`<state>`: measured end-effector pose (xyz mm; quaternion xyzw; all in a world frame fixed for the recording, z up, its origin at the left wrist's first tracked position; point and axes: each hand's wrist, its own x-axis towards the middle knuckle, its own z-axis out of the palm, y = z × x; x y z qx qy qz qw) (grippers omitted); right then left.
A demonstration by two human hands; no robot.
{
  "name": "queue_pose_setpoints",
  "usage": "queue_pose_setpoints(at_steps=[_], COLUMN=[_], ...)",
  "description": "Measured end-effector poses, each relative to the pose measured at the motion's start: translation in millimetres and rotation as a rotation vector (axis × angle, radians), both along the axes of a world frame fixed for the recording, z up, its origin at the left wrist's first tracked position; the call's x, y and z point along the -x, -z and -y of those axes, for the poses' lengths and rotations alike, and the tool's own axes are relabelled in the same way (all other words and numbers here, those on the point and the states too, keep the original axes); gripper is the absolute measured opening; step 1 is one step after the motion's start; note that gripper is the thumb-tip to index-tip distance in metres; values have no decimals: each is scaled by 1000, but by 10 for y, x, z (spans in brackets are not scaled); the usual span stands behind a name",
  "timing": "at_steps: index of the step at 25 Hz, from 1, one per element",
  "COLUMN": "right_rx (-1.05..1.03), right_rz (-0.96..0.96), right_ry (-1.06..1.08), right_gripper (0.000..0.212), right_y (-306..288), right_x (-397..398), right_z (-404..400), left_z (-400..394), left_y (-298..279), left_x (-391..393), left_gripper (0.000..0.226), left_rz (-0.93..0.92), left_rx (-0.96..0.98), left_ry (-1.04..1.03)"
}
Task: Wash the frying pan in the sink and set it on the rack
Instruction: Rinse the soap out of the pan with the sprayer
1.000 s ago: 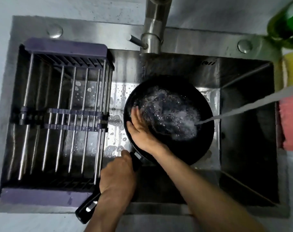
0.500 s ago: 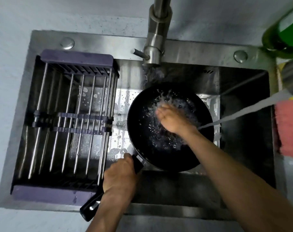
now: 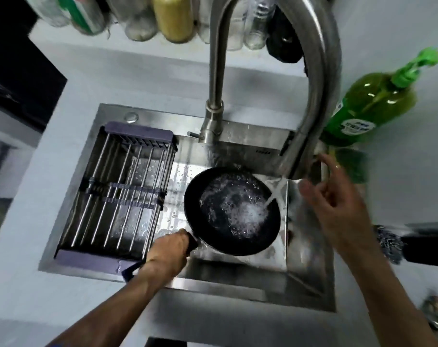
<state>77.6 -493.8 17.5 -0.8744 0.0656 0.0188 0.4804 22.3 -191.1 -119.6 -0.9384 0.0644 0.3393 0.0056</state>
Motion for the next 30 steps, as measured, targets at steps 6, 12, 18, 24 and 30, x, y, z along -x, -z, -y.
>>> queue_pose_setpoints(at_steps=[6, 12, 18, 24, 30], right_rx=[396, 343, 316, 250, 260], right_rz=[-89, -202, -145, -205, -68], right_ry=[-106, -169, -268, -346, -325], right_gripper=[43, 26, 8, 23, 26], right_y=[-655, -757, -736, -751, -560], right_x=[-525, -623, -546, -529, -477], right_z=[-330, -501, -667, -827, -840], left_z=[-327, -115, -105, -103, -161], left_y=[-460, -558, -537, -513, -518], left_x=[11, 187, 253, 358, 418], left_gripper=[60, 40, 30, 30, 23], left_rz=[-257, -271, -356, -364, -398], left_rx=[325, 815, 877, 915, 953], left_ry=[-129, -383, -547, -633, -676])
